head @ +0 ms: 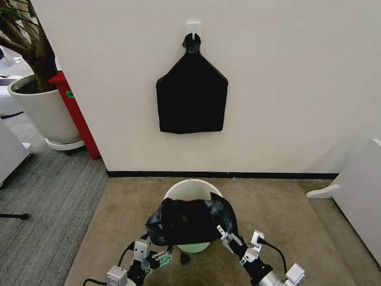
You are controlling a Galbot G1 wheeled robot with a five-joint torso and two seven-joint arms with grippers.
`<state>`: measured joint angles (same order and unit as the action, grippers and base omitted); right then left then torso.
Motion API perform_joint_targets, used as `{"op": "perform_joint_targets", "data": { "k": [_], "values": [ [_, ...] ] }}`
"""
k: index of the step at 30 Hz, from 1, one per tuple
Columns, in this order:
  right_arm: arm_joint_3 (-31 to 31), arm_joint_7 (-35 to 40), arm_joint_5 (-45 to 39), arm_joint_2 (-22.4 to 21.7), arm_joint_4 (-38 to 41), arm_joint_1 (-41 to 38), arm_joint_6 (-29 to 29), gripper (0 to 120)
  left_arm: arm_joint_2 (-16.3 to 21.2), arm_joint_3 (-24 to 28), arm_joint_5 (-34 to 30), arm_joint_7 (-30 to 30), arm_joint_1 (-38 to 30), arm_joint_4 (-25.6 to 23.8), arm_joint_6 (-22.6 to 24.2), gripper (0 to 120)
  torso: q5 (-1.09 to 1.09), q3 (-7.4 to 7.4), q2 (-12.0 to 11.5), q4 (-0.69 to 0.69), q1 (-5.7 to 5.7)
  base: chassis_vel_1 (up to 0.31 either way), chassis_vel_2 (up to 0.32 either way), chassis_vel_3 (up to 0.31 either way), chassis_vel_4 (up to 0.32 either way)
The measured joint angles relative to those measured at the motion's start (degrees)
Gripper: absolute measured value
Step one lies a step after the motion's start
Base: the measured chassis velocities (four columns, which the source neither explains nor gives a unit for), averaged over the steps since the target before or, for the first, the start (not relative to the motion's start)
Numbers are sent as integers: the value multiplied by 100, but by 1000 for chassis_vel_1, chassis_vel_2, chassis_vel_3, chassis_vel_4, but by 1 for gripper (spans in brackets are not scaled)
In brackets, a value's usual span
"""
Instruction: Place the garbage bag over the trash bin.
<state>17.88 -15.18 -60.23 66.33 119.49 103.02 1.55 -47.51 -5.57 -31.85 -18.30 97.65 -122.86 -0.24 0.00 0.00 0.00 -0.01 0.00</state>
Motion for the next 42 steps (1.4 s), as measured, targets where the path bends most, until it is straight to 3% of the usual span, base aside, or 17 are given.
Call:
{"op": "perform_joint_targets", "data": {
  "k": [2, 6, 12, 18, 20, 42],
  "values": [
    [-92, 124, 189, 7, -75, 7, -30, 100, -7, 3, 0, 8, 0, 0, 1, 100, -1, 0, 0, 0, 0, 0, 0, 0, 0],
    [-366, 1101, 384, 168, -301, -260, -349, 100, -19, 15, 18, 38, 0, -23, 1, 100, 1, 0, 0, 1, 0, 0, 0, 0, 0],
    [-202, 1507, 24, 231, 65, -266, -118, 100, -24, -13, 26, 39, 30, -82, -2, 100, -1, 0, 0, 1, 0, 0, 0, 0, 0],
    [-162, 1696, 423, 184, -118, -208, -350, 100, -17, -13, 46, 46, 33, -81, -7, 100, 2, 0, 0, 0, 0, 0, 0, 0, 0],
    [-69, 2021, 315, 81, 308, -151, -337, 100, -25, 39, 85, 83, 9, -8, -7, 100, 0, 0, 0, 2, 0, 0, 0, 0, 0],
    [-321, 2193, 426, 130, 150, -237, -275, 100, -105, 242, -12, 212, -591, 754, 165, 100, 0, 0, 0, 1, 0, 0, 0, 0, 0]
  ]
}}
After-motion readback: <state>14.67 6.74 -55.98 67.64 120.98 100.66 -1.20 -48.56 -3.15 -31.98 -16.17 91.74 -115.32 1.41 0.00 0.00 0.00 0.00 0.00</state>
